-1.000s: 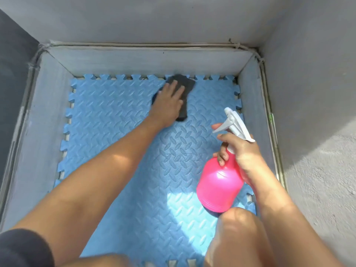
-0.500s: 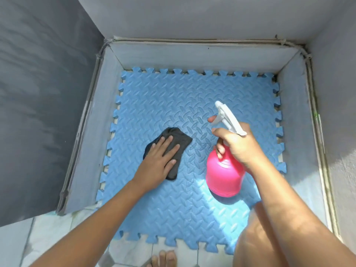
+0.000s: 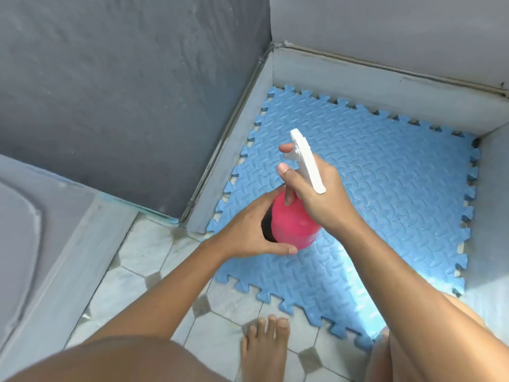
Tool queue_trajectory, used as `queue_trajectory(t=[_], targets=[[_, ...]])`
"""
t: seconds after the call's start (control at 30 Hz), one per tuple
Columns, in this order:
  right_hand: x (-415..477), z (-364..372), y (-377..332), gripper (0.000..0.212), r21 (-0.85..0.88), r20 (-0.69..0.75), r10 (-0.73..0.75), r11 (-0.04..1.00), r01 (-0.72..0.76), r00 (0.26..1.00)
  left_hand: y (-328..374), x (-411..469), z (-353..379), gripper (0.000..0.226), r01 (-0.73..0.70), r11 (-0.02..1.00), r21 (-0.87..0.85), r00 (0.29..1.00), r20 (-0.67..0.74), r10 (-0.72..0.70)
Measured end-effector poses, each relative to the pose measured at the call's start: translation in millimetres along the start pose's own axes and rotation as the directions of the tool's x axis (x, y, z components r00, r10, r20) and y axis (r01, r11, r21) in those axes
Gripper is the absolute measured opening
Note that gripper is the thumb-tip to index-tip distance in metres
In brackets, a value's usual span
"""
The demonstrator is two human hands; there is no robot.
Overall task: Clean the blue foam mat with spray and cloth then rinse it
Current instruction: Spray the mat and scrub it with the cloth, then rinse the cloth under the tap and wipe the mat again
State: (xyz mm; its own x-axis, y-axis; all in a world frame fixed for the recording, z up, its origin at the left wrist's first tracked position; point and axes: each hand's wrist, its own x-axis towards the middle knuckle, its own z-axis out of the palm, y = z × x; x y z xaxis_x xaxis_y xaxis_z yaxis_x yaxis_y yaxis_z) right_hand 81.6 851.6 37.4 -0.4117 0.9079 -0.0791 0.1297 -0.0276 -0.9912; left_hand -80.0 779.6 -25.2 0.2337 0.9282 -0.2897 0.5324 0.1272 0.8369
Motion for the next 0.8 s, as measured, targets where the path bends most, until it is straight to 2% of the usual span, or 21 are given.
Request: queue_trajectory(t=[0.1, 0.17, 0.23, 0.3, 0.37, 0.43, 0.5, 0.53, 0.6, 0.67, 0.73, 0.8], targets=[[-4.5, 33.3, -4.3, 0.029, -0.044, 0.081, -0.025, 0.999, 0.029, 0.996, 4.1, -31.7, 7.0, 0.100, 0.122, 0.988, -0.099, 0.964, -0.225, -0.142], [-9.6, 54.0, -3.5, 0.036, -0.037, 0.213, -0.008, 0.999, 0.017, 0.977, -7.9, -54.5, 5.4, 0.103, 0.177, 0.979, -0.098, 0.921, -0.336, -0.199], [-12.2, 70.6, 7.1, 0.058, -0.031, 0.405, 0.020, 0.999, -0.008, 0.914, -29.5, -81.2, 4.0, 0.103, 0.217, 0.974, -0.071, 0.898, -0.377, -0.227], [-12.1, 81.7, 18.8, 0.079, -0.096, 0.555, 0.065, 0.995, -0.014, 0.829, -48.2, -111.1, 3.1, 0.102, 0.267, 0.962, -0.059, 0.879, -0.395, -0.269], [-12.0, 87.3, 31.7, 0.091, -0.188, 0.636, 0.141, 0.982, -0.025, 0.759, -64.3, -139.2, 5.2, 0.103, 0.298, 0.953, -0.060, 0.872, -0.390, -0.297], [-14.4, 92.6, 44.7, 0.095, -0.261, 0.681, 0.196, 0.965, -0.016, 0.705, -83.0, -165.9, 5.0, 0.104, 0.324, 0.940, -0.102, 0.850, -0.406, -0.337], [-19.1, 96.3, 59.5, 0.089, -0.346, 0.683, 0.240, 0.938, 0.017, 0.690, -101.7, -192.4, 4.2, 0.106, 0.367, 0.913, -0.178, 0.780, -0.477, -0.406], [-20.7, 97.1, 68.7, 0.082, -0.399, 0.657, 0.251, 0.916, 0.046, 0.711, -108.2, -204.1, 3.4, 0.107, 0.384, 0.896, -0.221, 0.728, -0.524, -0.441], [-21.3, 93.7, 89.1, 0.060, -0.507, 0.556, 0.232, 0.855, 0.105, 0.798, -117.7, -220.1, 2.2, 0.110, 0.393, 0.863, -0.317, 0.604, -0.619, -0.502], [-20.7, 85.4, 106.4, 0.041, -0.571, 0.412, 0.197, 0.817, 0.084, 0.889, -123.4, -223.2, -2.7, 0.112, 0.367, 0.837, -0.405, 0.479, -0.690, -0.543], [-19.6, 73.7, 119.6, 0.034, -0.616, 0.280, 0.179, 0.787, 0.034, 0.943, -129.1, -215.6, -12.2, 0.110, 0.324, 0.827, -0.460, 0.381, -0.736, -0.559], [-19.6, 60.4, 127.2, 0.033, -0.657, 0.203, 0.177, 0.754, 0.000, 0.963, -136.2, -203.8, -25.3, 0.105, 0.291, 0.821, -0.491, 0.326, -0.756, -0.568]])
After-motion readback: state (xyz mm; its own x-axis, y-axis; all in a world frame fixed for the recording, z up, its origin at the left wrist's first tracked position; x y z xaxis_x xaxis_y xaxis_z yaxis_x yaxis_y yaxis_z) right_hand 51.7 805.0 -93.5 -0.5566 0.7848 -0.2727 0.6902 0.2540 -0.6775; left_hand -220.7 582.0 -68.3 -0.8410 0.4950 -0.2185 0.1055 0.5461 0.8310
